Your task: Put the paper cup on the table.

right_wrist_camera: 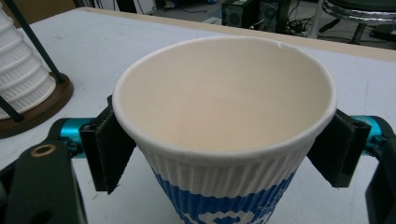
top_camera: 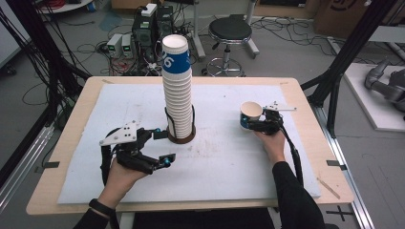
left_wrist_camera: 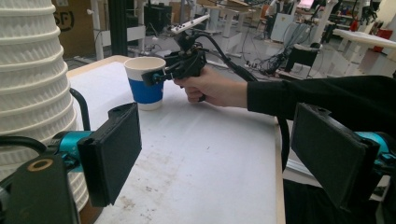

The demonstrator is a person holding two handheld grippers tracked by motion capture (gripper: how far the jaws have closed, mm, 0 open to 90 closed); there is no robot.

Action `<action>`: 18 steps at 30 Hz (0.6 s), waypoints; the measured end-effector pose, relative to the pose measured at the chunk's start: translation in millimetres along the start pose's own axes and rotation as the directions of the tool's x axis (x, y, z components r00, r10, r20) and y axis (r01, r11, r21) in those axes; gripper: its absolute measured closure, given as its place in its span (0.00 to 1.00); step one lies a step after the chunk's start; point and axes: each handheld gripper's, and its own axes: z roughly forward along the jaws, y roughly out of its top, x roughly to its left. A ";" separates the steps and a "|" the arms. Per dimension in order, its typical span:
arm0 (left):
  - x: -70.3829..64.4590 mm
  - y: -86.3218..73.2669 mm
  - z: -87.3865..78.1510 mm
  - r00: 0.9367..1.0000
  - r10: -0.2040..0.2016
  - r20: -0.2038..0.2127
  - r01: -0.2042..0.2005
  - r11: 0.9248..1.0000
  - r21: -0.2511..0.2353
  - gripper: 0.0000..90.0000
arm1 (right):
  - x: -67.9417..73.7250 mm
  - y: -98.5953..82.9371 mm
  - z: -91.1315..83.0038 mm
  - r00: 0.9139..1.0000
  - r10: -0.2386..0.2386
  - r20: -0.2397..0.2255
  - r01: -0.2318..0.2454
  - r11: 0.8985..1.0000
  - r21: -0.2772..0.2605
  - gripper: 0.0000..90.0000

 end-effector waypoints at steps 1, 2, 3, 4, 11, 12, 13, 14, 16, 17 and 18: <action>-0.1 0.0 0.0 1.000 0.000 0.000 0.000 1.000 0.000 0.18 | 0.2 0.1 -0.3 1.000 0.002 0.001 -0.002 1.000 0.006 0.20; 0.1 0.1 0.1 1.000 0.003 0.002 -0.003 1.000 0.003 0.18 | 0.2 0.1 -0.5 1.000 0.001 0.003 -0.001 1.000 0.008 0.20; 0.0 0.1 0.2 1.000 0.002 0.003 -0.002 1.000 0.002 0.18 | 0.1 0.1 -0.6 1.000 0.002 0.008 -0.002 1.000 0.014 0.20; -0.1 0.2 0.3 1.000 0.003 0.004 -0.003 1.000 0.002 0.18 | 0.2 0.0 -0.6 1.000 0.004 0.009 -0.004 1.000 0.018 0.20; -0.8 0.7 0.3 1.000 0.004 0.003 -0.004 1.000 -0.001 0.18 | 3.9 0.6 -1.9 0.999 -0.012 0.048 0.010 0.998 0.054 0.16; -0.8 0.8 0.3 1.000 0.004 0.005 -0.004 1.000 -0.001 0.18 | 4.3 0.6 -2.3 0.999 -0.014 0.050 0.011 0.998 0.058 0.15; -1.1 0.8 0.5 1.000 0.004 0.003 -0.004 1.000 -0.002 0.18 | 5.2 0.8 -2.5 0.999 -0.014 0.051 0.011 0.998 0.063 0.15; -1.1 0.8 0.5 1.000 0.004 0.003 -0.004 1.000 -0.001 0.18 | 5.4 1.0 -2.9 0.998 -0.018 0.055 0.014 0.997 0.071 0.15; -1.2 0.9 0.5 1.000 0.006 0.005 -0.006 1.000 0.001 0.18 | 5.6 1.3 -4.4 0.998 -0.015 0.057 0.010 0.997 0.082 0.14; -1.4 0.9 0.6 1.000 0.006 0.005 -0.006 1.000 0.000 0.18 | 5.8 1.8 -5.7 0.998 -0.013 0.064 0.008 0.996 0.088 0.14; -1.3 1.0 0.6 1.000 0.006 0.006 -0.006 1.000 0.000 0.18 | 5.9 2.0 -6.3 0.998 -0.011 0.065 0.005 0.996 0.088 0.14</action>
